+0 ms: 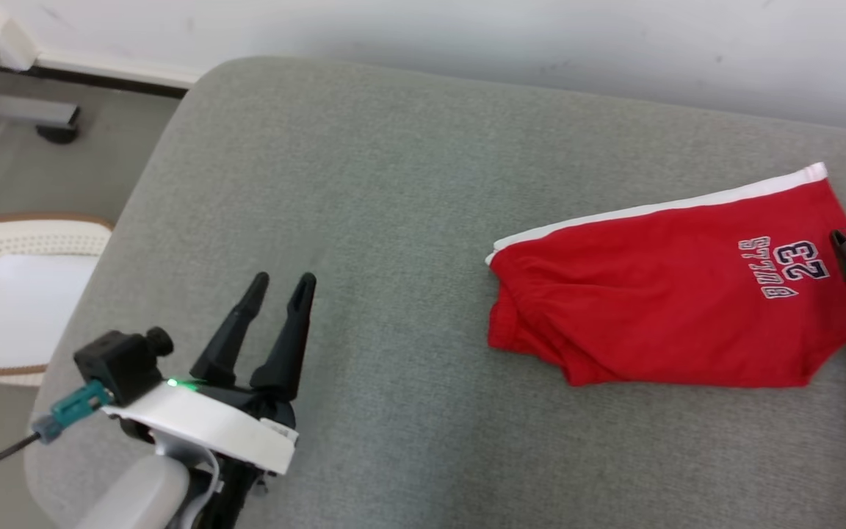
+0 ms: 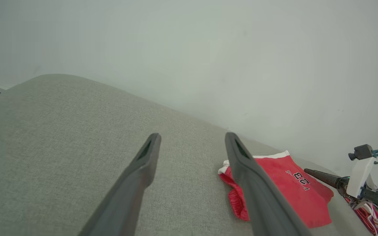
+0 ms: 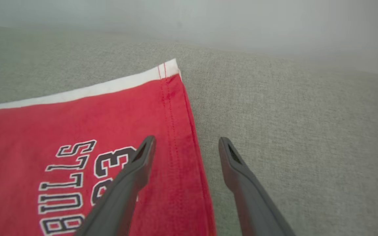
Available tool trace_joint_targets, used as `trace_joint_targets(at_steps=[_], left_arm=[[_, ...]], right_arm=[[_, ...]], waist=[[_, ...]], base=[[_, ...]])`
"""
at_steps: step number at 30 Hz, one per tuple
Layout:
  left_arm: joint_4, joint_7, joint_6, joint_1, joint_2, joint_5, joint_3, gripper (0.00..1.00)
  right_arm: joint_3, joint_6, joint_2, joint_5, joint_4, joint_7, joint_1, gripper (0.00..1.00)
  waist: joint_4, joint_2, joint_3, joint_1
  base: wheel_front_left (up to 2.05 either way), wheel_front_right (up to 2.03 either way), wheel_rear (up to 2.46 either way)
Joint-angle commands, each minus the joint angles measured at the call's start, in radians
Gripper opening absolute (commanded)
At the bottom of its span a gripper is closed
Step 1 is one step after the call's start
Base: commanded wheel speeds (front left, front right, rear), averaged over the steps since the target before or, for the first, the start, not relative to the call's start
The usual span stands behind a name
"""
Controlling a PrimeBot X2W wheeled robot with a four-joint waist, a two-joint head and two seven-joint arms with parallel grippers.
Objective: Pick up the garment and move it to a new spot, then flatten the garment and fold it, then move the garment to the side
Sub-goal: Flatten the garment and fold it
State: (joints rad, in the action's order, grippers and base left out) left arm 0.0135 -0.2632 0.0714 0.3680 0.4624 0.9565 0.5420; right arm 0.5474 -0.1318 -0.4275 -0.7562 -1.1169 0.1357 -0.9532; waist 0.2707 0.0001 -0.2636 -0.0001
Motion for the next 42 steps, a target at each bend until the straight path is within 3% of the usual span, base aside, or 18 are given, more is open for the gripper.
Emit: trace_joint_targets(at_steps=[1, 10, 16, 19, 20, 21, 22, 23, 32, 42], left_arm=[[-0.005, -0.001, -0.004, -0.014, -0.014, -0.015, -0.005, 1.00], [-0.020, -0.001, -0.036, -0.048, -0.093, -0.078, -0.027, 1.00], [-0.031, -0.001, -0.046, -0.076, -0.131, -0.094, -0.031, 1.00], [-0.044, -0.001, -0.053, -0.084, -0.146, -0.099, -0.031, 1.00], [-0.048, -0.001, -0.054, -0.086, -0.149, -0.100, -0.030, 1.00], [-0.051, -0.001, -0.056, -0.086, -0.152, -0.102, -0.029, 1.00], [-0.055, -0.001, -0.059, -0.086, -0.154, -0.103, -0.028, 1.00], [-0.058, -0.001, -0.060, -0.084, -0.156, -0.105, -0.026, 1.00], [-0.073, -0.001, -0.045, -0.095, -0.141, -0.153, -0.021, 1.00], [-0.078, -0.001, -0.006, -0.149, -0.134, -0.281, -0.082, 1.00]], right_arm=[[0.003, 0.002, -0.005, -0.017, -0.013, 0.025, -0.020, 1.00], [0.015, 0.002, 0.006, -0.077, -0.089, 0.265, -0.076, 1.00], [0.029, -0.002, 0.047, -0.145, -0.056, 0.434, -0.046, 1.00], [0.037, -0.002, 0.037, -0.165, -0.027, 0.480, -0.038, 1.00], [0.039, -0.002, 0.032, -0.169, -0.018, 0.485, -0.040, 0.81], [0.042, -0.002, 0.025, -0.170, -0.008, 0.481, -0.044, 0.48], [0.045, -0.001, 0.015, -0.167, -0.003, 0.472, -0.047, 0.29], [0.047, -0.001, 0.008, -0.164, 0.001, 0.461, -0.049, 0.00], [0.045, 0.001, 0.005, -0.186, 0.012, 0.351, -0.033, 0.00], [0.021, 0.001, 0.028, -0.289, 0.092, 0.264, 0.081, 0.00]], waist=[[0.025, -0.0001, -0.021, 0.0001], [0.055, -0.0001, -0.038, 0.0001], [0.056, -0.0001, -0.031, 0.0001], [0.058, -0.0001, -0.022, 0.0001], [0.059, -0.0001, -0.020, 0.0001], [0.060, -0.0001, -0.017, 0.0001], [0.061, -0.0001, -0.015, 0.0001], [0.062, -0.0001, -0.012, 0.0001], [0.034, -0.0001, 0.037, 0.0001], [-0.081, -0.0001, 0.130, 0.0001]], base=[[0.00, 0.00, 0.00], [0.00, 0.00, 0.00], [0.00, 0.00, 0.00], [0.00, 0.00, 0.00], [0.00, 0.00, 0.00], [0.00, 0.00, 0.00], [0.00, 0.00, 0.00], [0.00, 0.00, 0.00], [0.00, 0.00, 0.00], [0.00, 0.00, 0.00]])
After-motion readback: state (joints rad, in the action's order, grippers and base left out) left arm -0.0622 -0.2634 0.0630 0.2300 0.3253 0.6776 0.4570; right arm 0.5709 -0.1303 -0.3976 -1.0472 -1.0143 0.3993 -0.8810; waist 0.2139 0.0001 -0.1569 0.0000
